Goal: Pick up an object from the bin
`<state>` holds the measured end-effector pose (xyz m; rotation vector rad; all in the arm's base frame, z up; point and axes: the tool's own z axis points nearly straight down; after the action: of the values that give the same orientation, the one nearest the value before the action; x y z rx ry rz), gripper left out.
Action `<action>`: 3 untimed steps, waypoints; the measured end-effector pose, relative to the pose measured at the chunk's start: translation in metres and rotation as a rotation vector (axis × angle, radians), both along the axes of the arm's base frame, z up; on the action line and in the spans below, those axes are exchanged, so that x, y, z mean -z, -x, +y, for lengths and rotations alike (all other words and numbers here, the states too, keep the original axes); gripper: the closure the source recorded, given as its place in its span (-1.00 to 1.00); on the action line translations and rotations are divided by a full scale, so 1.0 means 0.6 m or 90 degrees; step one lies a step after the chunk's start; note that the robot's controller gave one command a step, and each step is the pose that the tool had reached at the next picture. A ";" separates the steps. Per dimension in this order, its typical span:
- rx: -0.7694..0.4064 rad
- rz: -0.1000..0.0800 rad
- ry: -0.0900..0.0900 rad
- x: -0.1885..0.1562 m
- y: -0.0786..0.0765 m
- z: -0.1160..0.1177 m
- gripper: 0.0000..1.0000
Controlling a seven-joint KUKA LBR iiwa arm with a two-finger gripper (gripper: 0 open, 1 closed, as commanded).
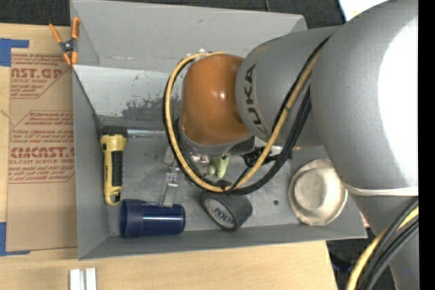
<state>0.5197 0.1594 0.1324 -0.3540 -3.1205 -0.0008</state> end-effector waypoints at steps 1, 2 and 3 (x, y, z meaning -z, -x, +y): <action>-0.103 -0.005 -0.001 0.036 0.029 -0.022 -1.00; 0.070 -0.001 -0.001 -0.008 -0.019 -0.019 -1.00; 0.029 -0.002 0.000 -0.006 -0.021 -0.002 -1.00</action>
Offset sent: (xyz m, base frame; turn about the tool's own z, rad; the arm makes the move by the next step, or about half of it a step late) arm 0.0290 -0.0101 0.0215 0.1806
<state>0.5324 0.1580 0.1363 -0.4249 -3.1144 -0.0015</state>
